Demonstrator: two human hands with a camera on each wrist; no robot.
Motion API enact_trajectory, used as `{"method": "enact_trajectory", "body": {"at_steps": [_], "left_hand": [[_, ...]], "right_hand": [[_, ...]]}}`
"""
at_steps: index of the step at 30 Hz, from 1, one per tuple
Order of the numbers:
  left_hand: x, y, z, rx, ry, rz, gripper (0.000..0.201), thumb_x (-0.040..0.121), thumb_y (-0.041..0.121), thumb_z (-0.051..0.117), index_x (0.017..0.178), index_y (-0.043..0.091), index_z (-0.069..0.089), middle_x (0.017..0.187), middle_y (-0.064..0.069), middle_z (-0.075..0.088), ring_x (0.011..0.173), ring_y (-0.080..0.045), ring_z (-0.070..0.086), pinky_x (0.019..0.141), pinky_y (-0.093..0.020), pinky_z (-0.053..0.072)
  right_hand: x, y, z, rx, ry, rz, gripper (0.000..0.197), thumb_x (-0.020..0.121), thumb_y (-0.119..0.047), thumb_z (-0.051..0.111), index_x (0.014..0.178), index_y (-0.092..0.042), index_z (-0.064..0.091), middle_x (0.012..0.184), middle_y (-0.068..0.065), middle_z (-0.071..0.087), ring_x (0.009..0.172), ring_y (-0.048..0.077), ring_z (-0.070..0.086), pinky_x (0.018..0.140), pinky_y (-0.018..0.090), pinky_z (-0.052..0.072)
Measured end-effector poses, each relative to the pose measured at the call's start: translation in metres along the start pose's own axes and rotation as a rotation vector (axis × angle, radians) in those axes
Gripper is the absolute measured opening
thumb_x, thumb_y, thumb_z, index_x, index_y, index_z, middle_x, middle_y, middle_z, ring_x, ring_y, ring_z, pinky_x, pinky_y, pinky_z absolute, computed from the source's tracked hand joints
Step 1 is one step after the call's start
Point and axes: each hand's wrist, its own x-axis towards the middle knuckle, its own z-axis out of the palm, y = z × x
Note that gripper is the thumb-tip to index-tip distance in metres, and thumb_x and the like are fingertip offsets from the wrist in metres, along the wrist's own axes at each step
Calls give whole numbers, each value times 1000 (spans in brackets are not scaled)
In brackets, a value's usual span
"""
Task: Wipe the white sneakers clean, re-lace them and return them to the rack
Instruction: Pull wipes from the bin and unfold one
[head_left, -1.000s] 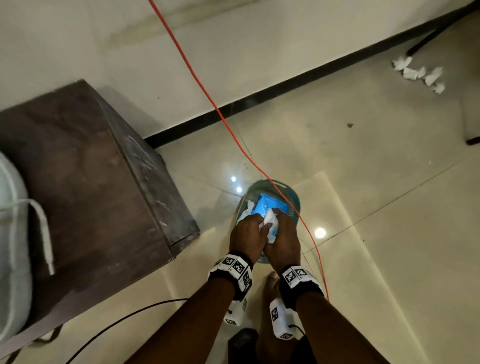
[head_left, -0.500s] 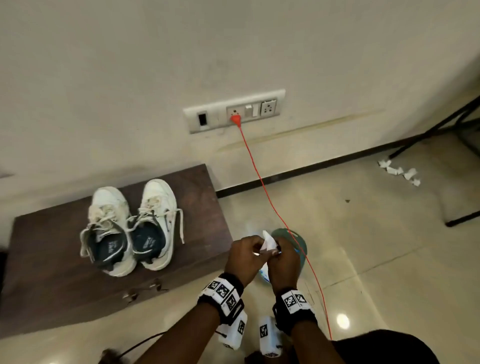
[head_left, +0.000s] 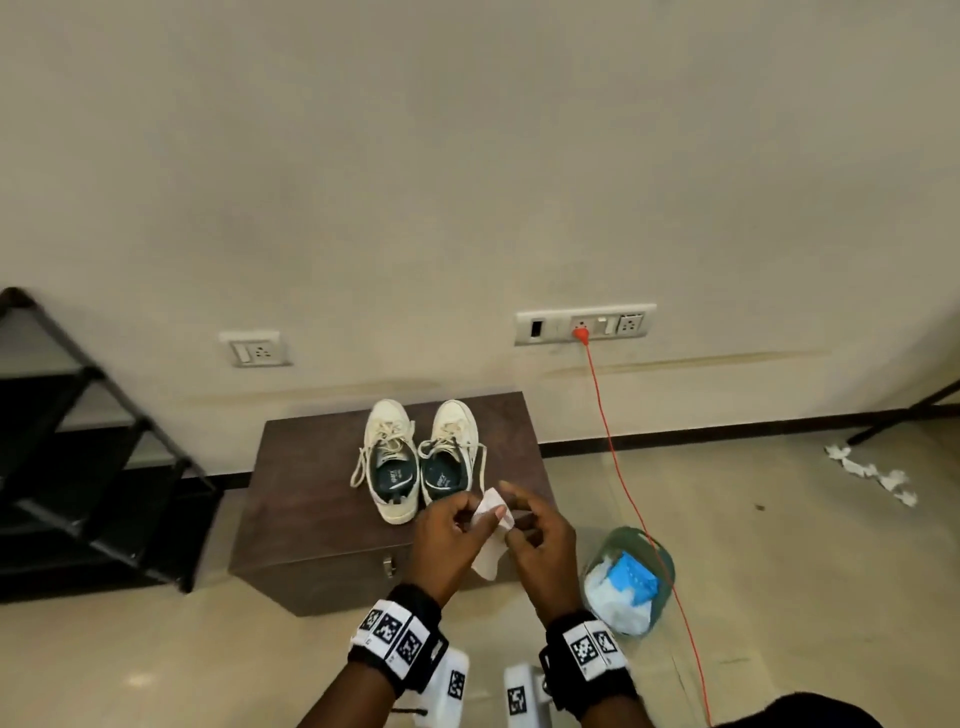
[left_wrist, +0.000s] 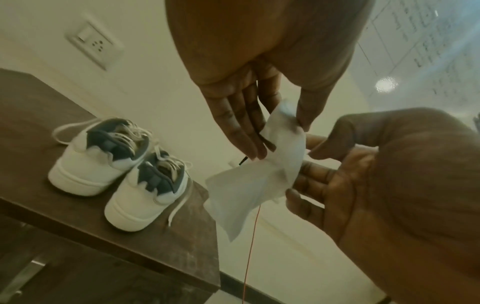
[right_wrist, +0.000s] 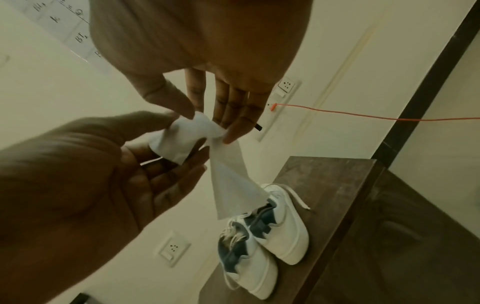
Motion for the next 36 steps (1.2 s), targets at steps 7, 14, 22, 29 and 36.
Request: {"method": "enact_trajectory", "body": {"at_steps": [7, 14, 22, 29, 36], "left_hand": [[-16, 12, -52, -235, 57, -47, 42, 87, 43, 76, 72, 5, 63, 70, -21, 63, 65, -23, 58, 63, -51, 55], [-13, 13, -78, -446, 135, -155, 39, 92, 29, 73, 86, -8, 65, 84, -31, 66, 74, -26, 64, 72, -47, 55], [-8, 22, -102, -636, 228, -258, 24, 96, 19, 67, 89, -4, 67, 87, -19, 73, 76, -23, 70, 64, -30, 54], [-17, 19, -101, -689, 65, -384, 38, 80, 14, 81, 114, 0, 73, 111, -15, 76, 100, -29, 72, 83, -34, 57], [-21, 13, -99, -679, 28, -424, 30, 83, 6, 77, 111, -1, 73, 109, -14, 76, 93, -25, 73, 76, -35, 58]], "right_hand": [[-8, -30, 35, -3, -62, -40, 14, 87, -13, 77, 100, -19, 78, 92, -2, 74, 81, 18, 71, 70, 32, 58], [-6, -40, 60, 69, -34, 93, 16, 90, -8, 73, 87, -23, 78, 87, -5, 77, 83, 12, 70, 71, 26, 55], [16, -49, 63, 250, -15, 267, 13, 97, -15, 65, 88, -13, 75, 93, 11, 75, 89, 19, 67, 82, 36, 53], [24, -52, 62, 304, 30, 451, 15, 98, -19, 64, 90, -11, 74, 97, 8, 76, 94, 24, 65, 88, 41, 53], [28, -65, 43, 290, -39, 497, 25, 96, -21, 65, 102, 3, 70, 100, 9, 76, 88, 21, 68, 74, 35, 58]]}}
